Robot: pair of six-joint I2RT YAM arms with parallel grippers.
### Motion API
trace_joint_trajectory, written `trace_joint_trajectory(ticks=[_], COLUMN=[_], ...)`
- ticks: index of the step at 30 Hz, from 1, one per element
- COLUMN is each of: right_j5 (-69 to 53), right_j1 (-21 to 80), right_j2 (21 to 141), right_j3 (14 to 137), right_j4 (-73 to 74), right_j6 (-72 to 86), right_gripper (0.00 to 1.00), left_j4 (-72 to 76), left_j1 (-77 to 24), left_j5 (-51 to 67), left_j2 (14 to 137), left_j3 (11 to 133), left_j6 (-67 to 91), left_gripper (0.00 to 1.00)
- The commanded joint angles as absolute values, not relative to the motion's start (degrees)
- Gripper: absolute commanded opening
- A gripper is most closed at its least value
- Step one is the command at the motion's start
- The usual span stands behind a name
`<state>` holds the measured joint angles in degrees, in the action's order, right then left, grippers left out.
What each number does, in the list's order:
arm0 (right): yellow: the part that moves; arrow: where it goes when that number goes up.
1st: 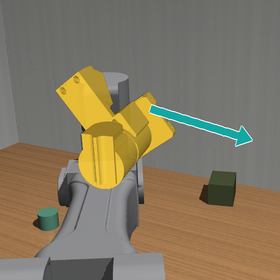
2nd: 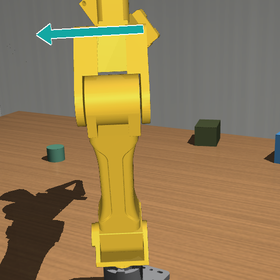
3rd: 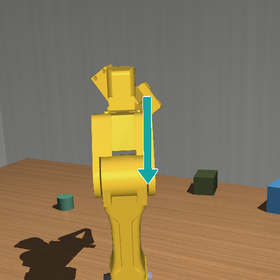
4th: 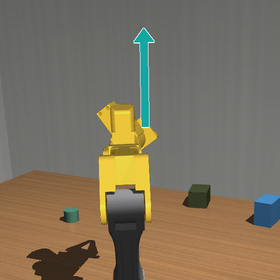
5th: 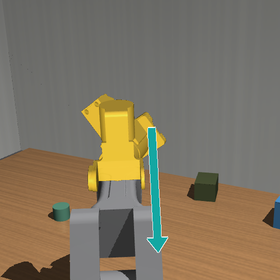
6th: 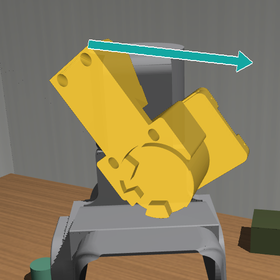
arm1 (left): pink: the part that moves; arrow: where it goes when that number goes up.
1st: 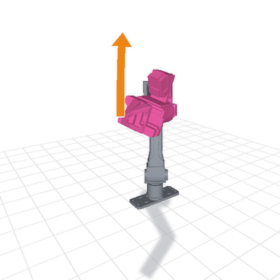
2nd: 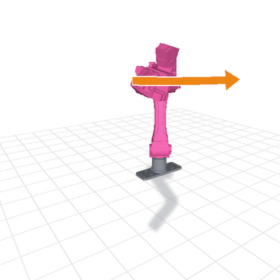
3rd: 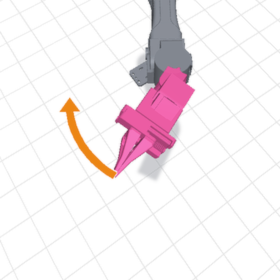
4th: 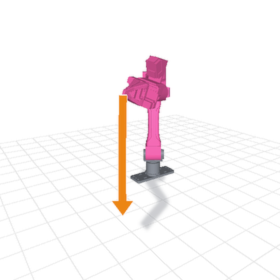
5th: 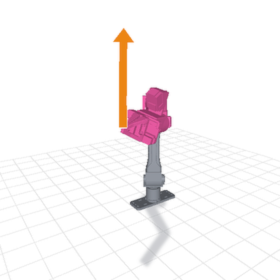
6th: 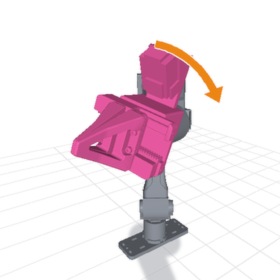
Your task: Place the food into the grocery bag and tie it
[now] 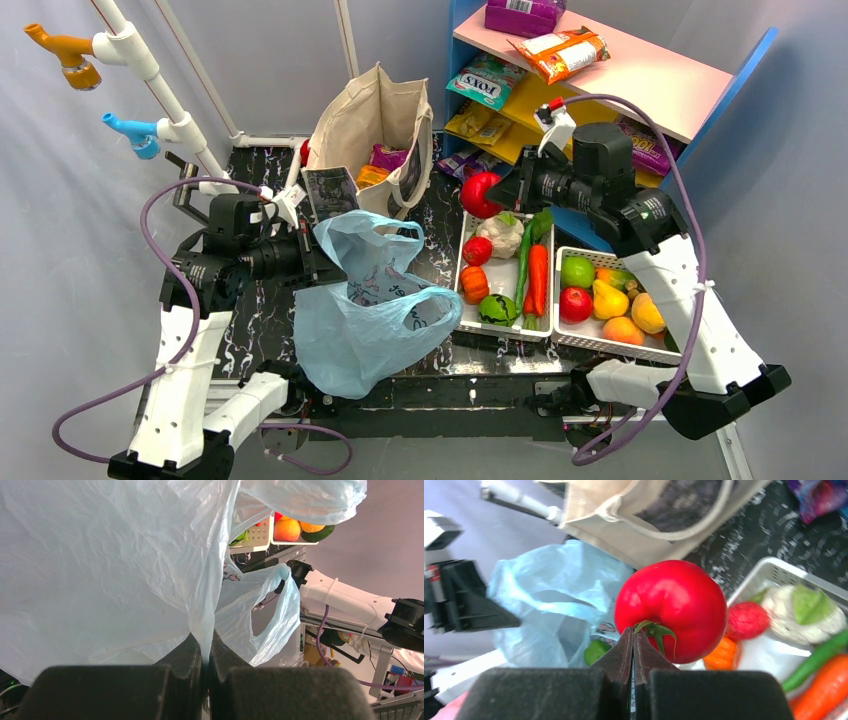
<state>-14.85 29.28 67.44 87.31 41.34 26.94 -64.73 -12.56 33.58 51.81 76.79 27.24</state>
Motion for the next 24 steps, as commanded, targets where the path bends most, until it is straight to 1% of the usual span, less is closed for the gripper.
trace_joint_trajectory(ticks=[1, 5, 15, 20, 24], right_j5=[-22.68, -24.96, -23.38, -18.0, -16.63], right_j1=[31.14, 35.06, 47.07, 54.02, 58.14], right_j2=[66.69, 67.72, 72.06, 75.51, 78.15], right_j3=[92.82, 96.45, 101.67, 104.32, 105.29], right_j4=[34.08, 33.3, 35.19, 38.74, 39.53], right_j6=[26.28, 24.4, 18.24, 12.72, 10.23], right_gripper=[0.01, 0.01, 0.01, 0.01, 0.01], left_j4=[-64.63, -64.63, -64.43, -64.53, -64.92], left_j1=[-12.83, -12.83, -12.83, -12.82, -12.83], left_j5=[34.67, 34.87, 34.8, 34.58, 34.29], left_j2=[52.07, 52.03, 51.83, 50.99, 50.61], left_j3=[78.04, 78.16, 78.67, 78.27, 78.33], left_j6=[27.82, 28.2, 28.87, 29.09, 29.15], left_gripper=[0.0, 0.0, 0.0, 0.0, 0.0])
